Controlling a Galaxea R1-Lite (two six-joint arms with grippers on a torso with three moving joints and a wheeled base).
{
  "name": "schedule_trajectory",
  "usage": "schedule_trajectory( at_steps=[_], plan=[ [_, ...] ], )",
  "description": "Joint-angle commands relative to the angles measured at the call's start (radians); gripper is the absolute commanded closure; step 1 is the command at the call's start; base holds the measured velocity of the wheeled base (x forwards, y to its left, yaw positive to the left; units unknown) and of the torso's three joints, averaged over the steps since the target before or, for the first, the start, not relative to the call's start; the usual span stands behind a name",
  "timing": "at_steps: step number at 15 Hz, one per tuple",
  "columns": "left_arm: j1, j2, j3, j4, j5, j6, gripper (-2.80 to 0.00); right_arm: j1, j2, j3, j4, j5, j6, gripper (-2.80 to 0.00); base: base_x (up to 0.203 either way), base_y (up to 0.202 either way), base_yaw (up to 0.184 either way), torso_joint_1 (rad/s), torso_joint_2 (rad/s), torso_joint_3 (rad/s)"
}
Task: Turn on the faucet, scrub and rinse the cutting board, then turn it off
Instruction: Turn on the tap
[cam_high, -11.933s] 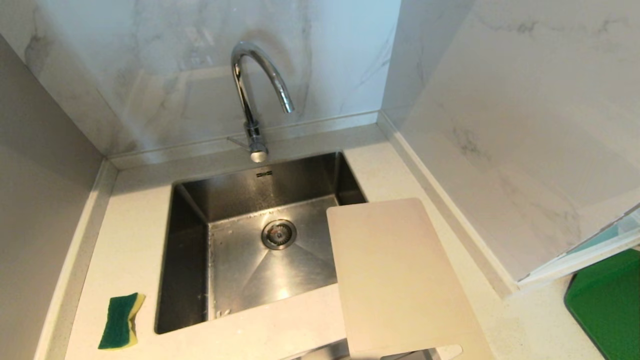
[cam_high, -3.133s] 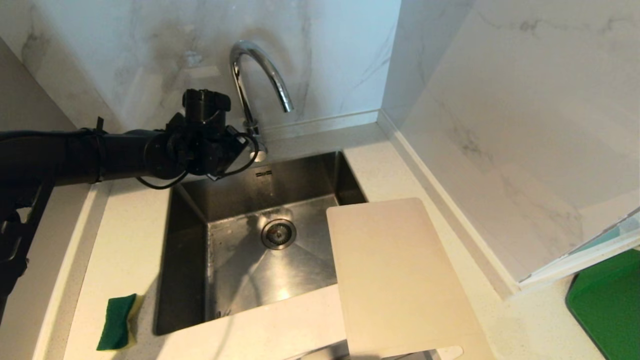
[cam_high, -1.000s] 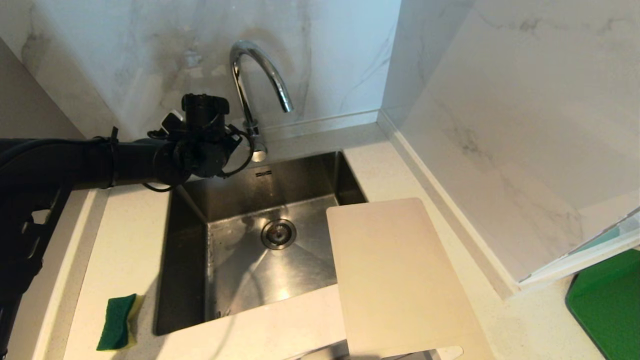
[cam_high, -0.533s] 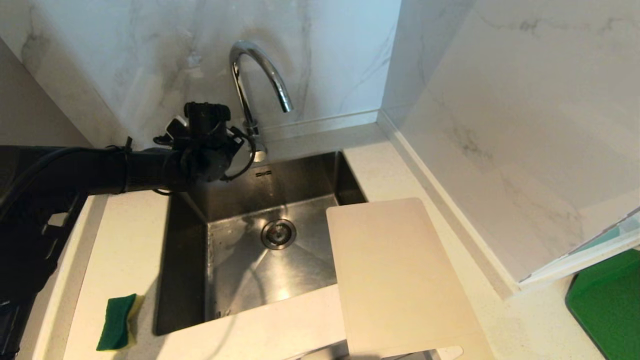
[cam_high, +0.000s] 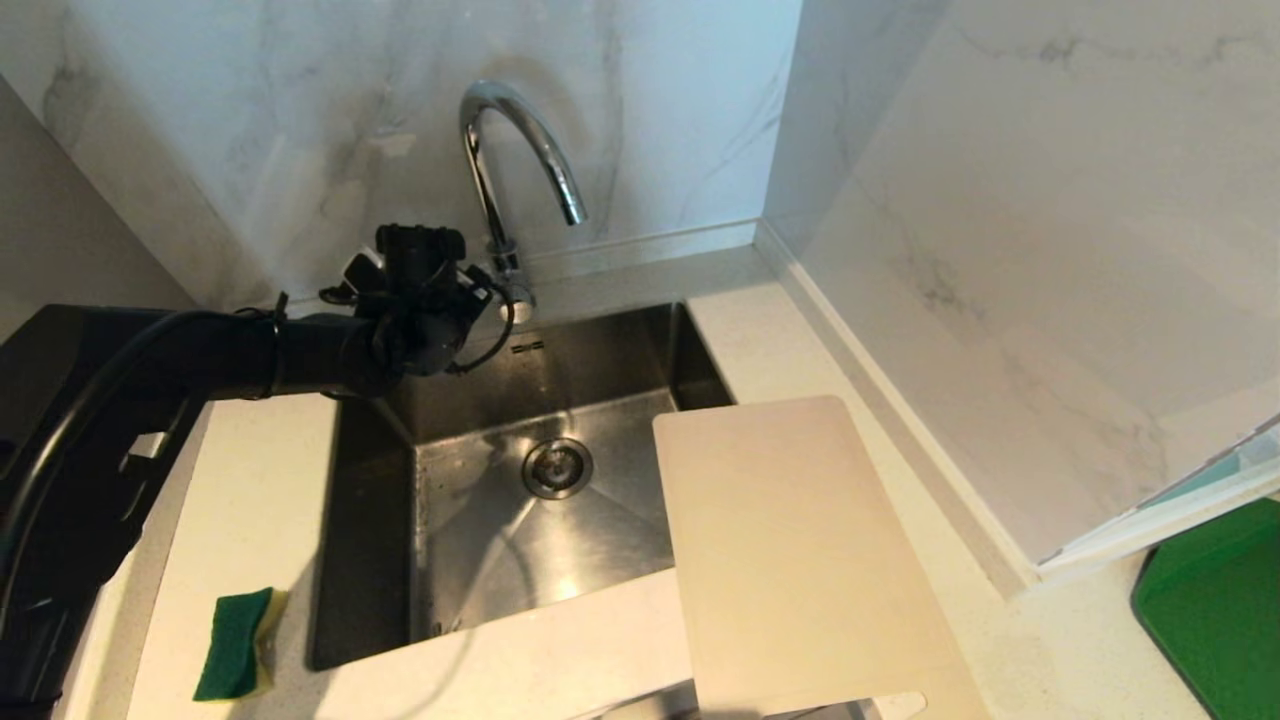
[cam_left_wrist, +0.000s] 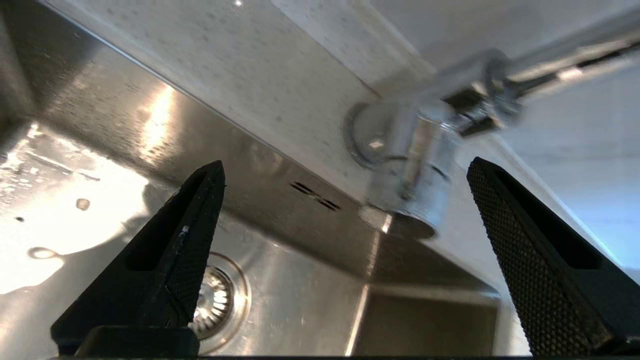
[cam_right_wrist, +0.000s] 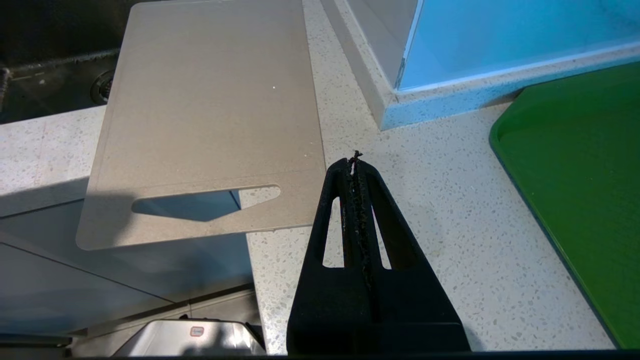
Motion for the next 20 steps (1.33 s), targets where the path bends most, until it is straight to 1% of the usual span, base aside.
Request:
schedule_trajectory(
  at_steps=[1,4,7,9,11,13,14,16,17,19,20],
  plan=[
    [0.009,0.009,0.001,-0.002,0.003,-0.007,-2.80,0.000,0.000,0.002,0.000,0.000,0.000,0.00,0.000,0.000,0.000,0.000,0.00,0.000],
    [0.009,0.010,0.001,-0.018,0.001,-0.005,-2.80,0.000,0.000,0.002,0.000,0.000,0.000,0.00,0.000,0.000,0.000,0.000,0.00,0.000],
    [0.011,0.019,0.001,-0.019,-0.028,-0.009,-2.80,0.000,0.000,0.002,0.000,0.000,0.000,0.00,0.000,0.000,0.000,0.000,0.00,0.000],
    [0.015,0.022,0.003,-0.010,-0.028,-0.007,-2.80,0.000,0.000,0.002,0.000,0.000,0.000,0.00,0.000,0.000,0.000,0.000,0.00,0.000],
    [0.017,0.021,0.003,0.028,-0.029,-0.006,-2.80,0.000,0.000,0.002,0.000,0.000,0.000,0.00,0.000,0.000,0.000,0.000,0.00,0.000],
    [0.018,0.008,0.003,0.028,-0.029,-0.010,-2.80,0.000,0.000,0.002,0.000,0.000,0.000,0.00,0.000,0.000,0.000,0.000,0.00,0.000],
    [0.017,0.000,0.003,0.012,-0.033,-0.011,-2.80,0.000,0.000,0.002,0.000,0.000,0.000,0.00,0.000,0.000,0.000,0.000,0.00,0.000],
    [0.017,-0.005,0.003,-0.045,-0.078,-0.011,-2.80,0.000,0.000,0.002,0.000,0.000,0.000,0.00,0.000,0.000,0.000,0.000,0.00,0.000],
    [0.017,-0.014,0.003,-0.066,-0.089,-0.009,-2.80,0.000,0.000,0.002,0.000,0.000,0.000,0.00,0.000,0.000,0.000,0.000,0.00,0.000],
    [0.015,-0.024,0.003,-0.113,-0.115,-0.001,-2.80,0.000,0.000,0.002,0.000,0.000,0.000,0.00,0.000,0.000,0.000,0.000,0.00,0.000],
    [0.015,-0.019,0.003,-0.144,-0.124,0.014,-2.80,0.000,0.000,0.002,0.000,0.000,0.000,0.00,0.000,0.000,0.000,0.000,0.00,0.000]
  ],
)
